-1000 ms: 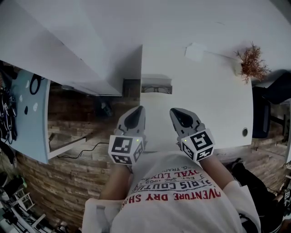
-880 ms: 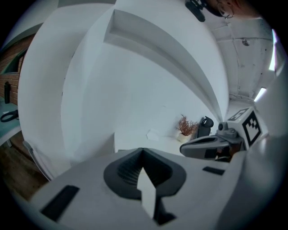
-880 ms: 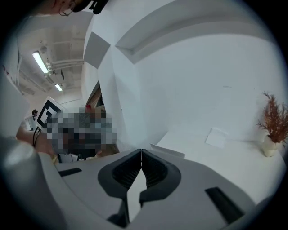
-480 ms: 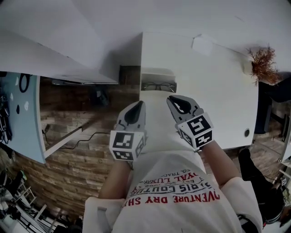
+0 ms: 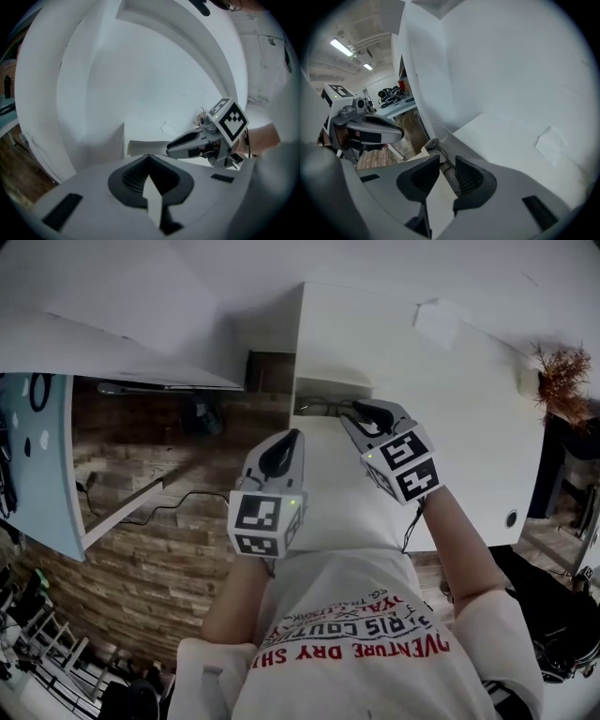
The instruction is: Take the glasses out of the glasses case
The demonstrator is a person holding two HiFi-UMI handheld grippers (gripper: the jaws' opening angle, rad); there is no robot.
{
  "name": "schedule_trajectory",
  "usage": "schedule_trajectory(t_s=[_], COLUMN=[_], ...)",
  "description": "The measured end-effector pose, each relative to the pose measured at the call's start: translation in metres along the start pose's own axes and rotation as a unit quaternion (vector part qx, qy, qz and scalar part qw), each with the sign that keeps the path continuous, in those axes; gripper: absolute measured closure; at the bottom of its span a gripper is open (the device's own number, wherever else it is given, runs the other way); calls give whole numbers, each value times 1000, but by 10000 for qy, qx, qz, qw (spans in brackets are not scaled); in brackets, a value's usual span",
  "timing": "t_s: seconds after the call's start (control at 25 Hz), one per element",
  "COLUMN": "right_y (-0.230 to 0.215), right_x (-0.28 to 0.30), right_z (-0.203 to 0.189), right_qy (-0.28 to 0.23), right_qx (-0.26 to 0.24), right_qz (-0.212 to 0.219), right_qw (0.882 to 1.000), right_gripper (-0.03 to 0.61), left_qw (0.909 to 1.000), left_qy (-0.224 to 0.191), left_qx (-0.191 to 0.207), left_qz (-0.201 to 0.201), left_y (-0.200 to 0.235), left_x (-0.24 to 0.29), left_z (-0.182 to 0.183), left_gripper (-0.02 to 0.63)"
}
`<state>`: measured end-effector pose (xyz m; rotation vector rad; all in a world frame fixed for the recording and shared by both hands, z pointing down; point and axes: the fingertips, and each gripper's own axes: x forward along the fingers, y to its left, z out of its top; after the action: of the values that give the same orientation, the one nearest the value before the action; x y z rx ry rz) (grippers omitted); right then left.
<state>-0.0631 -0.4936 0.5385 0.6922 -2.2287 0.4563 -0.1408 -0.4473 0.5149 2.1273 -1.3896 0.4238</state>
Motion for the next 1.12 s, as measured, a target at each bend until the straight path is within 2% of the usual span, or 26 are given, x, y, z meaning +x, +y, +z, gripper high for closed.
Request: schedule_trajectory(t_s=[0.2, 0.36, 0.56, 0.76, 1.12], right_y=[3, -2, -4, -8, -8], right_x=[23, 32, 40, 42, 36], right_z=[-3, -11, -20, -20, -13], right_qy=[620, 978, 1331, 1398, 1207], right_qx=[-670, -1220, -1543, -1934, -2167], right_qz=[221, 120, 43, -29, 48], right_qw=[9956, 9876, 9790, 9711, 9687], right_gripper=[466, 479, 506, 548, 551], left_qw=[9999, 9998, 9992, 9991, 9992], left_qy=[83, 133, 202, 230, 216], left_qx=[-113, -157, -325, -312, -271], left_qz=[10, -6, -128, -193, -185], left_y=[2, 3, -3, -9, -4], left_x=[4, 6, 4, 5, 1], left_z=[-7, -12, -20, -21, -20], left_gripper=[612, 612, 612, 612, 612])
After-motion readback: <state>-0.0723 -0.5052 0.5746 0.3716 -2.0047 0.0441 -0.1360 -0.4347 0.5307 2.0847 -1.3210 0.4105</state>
